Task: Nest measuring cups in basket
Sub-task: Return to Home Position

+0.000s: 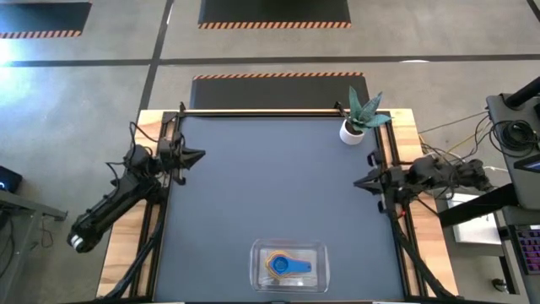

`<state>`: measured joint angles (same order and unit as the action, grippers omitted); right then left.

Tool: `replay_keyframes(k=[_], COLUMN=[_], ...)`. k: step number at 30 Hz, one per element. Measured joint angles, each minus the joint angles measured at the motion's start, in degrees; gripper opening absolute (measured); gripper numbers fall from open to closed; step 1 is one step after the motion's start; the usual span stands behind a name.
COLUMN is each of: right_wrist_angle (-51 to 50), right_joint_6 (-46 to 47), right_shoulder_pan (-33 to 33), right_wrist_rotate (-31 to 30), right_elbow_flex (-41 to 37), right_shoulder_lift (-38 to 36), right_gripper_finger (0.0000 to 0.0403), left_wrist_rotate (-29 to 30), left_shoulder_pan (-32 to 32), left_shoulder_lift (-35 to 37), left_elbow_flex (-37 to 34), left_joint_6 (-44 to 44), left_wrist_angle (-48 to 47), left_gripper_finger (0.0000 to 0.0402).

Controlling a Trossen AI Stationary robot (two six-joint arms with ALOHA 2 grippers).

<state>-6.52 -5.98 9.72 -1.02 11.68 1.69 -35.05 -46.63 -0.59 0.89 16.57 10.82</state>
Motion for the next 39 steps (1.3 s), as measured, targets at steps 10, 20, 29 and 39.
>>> replay_keyframes(k=[10, 20, 29, 39], right_wrist_angle=[2.56, 4.31, 4.24, 4.82], right_joint_6=[0.11, 0.74, 3.27, 7.47], right_shoulder_pan=[0.00, 0.00, 0.00, 0.00], right_wrist_rotate=[-0.48, 2.34, 2.03, 2.01], right_elbow_flex=[-8.47, -9.81, -9.83, -9.95], right_shoulder_lift=[-1.21, -0.64, 1.57, 1.84], right_gripper_finger=[0.0009, 0.0009, 0.0009, 0.0009], left_wrist_rotate=[-1.61, -1.70, -1.64, -1.52], left_shoulder_pan=[0.06, 0.07, 0.02, 0.02], left_shoulder_lift=[0.04, -0.12, -0.65, -0.67], left_elbow_flex=[-0.33, -0.33, -0.33, -0.24], left_joint_6=[-6.51, -4.71, -5.45, -5.54], left_wrist_angle=[-5.94, -6.50, -6.41, -5.91], left_gripper_finger=[0.0000, 0.0000, 0.0000, 0.0000])
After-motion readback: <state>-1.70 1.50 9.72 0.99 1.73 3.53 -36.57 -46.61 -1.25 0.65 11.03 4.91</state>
